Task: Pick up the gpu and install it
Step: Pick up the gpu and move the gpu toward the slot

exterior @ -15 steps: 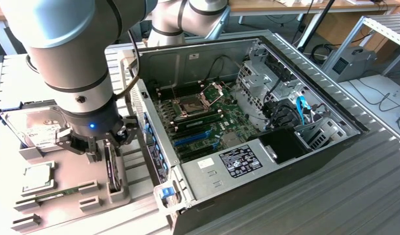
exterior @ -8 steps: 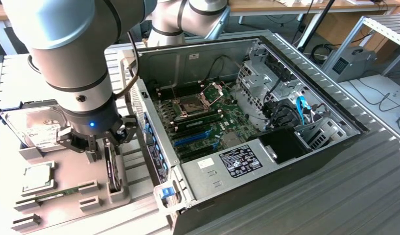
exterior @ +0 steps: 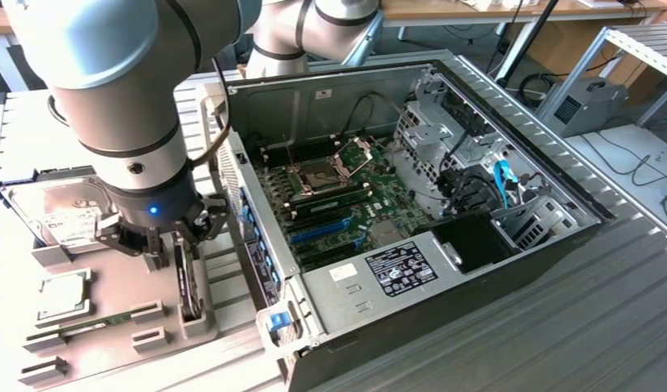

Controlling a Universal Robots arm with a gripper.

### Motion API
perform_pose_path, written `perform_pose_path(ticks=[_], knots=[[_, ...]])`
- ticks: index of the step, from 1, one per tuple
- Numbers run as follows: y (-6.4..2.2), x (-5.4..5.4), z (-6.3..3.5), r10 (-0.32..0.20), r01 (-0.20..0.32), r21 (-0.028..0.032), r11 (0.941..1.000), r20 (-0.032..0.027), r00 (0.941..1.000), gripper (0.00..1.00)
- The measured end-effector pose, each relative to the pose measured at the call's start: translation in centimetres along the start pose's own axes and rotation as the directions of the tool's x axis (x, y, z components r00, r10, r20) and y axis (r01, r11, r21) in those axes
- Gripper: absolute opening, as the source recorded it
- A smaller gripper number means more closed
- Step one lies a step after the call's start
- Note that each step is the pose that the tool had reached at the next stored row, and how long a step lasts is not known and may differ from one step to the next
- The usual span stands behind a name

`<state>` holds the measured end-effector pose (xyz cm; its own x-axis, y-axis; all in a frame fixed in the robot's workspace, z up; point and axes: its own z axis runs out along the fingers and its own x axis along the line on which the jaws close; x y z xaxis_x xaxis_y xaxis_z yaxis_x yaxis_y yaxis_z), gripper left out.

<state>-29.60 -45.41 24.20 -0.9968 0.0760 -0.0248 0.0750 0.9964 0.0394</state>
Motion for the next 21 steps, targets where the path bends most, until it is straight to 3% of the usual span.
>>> perform_pose_path(ticks=[8,11,21], knots=[[-0.01,0.04,0.15,0.0,0.0,0.0,1.0,0.0001,1.0,0.42],[-0.01,0.04,0.15,0.0,0.0,0.0,1.0,0.0001,1.0,0.29],[-0.01,0.04,0.15,0.0,0.0,0.0,1.0,0.0001,1.0,0.29]])
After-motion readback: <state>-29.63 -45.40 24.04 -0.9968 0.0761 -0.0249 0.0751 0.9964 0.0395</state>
